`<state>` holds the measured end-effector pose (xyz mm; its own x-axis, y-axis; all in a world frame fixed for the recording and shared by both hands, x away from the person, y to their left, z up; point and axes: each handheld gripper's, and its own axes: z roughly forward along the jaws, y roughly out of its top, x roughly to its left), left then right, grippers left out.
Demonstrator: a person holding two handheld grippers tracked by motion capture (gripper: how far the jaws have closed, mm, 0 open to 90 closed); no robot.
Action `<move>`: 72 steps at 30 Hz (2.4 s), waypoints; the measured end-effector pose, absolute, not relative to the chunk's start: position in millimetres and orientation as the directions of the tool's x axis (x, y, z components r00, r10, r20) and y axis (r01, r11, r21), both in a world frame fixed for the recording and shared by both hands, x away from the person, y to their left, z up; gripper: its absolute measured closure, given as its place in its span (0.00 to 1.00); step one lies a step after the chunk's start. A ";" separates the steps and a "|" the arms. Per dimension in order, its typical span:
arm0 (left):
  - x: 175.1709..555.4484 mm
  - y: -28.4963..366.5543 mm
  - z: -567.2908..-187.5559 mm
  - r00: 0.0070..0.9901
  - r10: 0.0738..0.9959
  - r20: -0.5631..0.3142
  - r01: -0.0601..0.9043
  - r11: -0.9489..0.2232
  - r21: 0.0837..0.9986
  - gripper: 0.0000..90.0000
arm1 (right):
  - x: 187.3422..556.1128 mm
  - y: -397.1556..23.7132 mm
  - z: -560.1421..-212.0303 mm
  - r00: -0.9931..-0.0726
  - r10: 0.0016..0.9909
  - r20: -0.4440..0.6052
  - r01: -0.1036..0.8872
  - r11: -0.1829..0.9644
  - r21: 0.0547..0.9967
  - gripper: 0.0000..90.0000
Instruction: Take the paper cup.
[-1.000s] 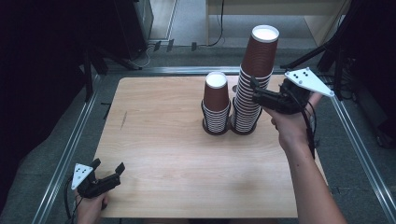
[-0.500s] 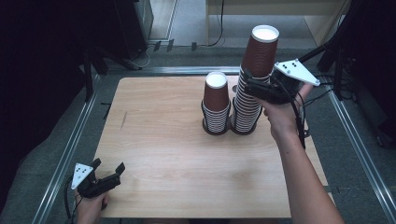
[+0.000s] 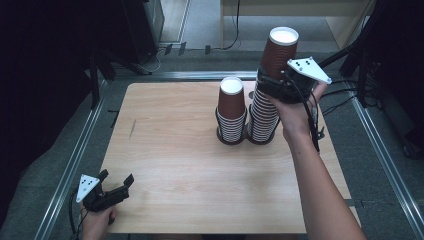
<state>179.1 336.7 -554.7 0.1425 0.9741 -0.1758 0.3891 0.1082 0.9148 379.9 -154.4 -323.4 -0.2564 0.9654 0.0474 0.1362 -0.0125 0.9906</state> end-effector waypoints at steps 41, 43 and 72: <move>179.4 336.5 -554.7 0.150 0.973 -0.176 0.387 0.107 0.916 0.00 | 385.5 -149.6 -291.5 -0.219 0.976 0.023 0.057 -0.011 0.998 0.13; 179.4 336.4 -554.7 0.150 0.973 -0.175 0.386 0.105 0.916 0.00 | 385.5 -150.1 -287.5 -0.219 0.976 0.013 0.045 -0.003 0.999 0.13; 179.2 336.1 -554.6 0.145 0.975 -0.171 0.378 0.105 0.920 0.00 | 354.0 -150.3 -252.1 -0.236 0.971 -0.030 -0.075 0.012 0.997 0.13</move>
<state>179.2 336.1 -554.6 0.1446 0.9746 -0.1710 0.3783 0.1052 0.9197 354.0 -150.3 -252.1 -0.2362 0.9712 -0.0299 -0.0751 0.0124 0.9971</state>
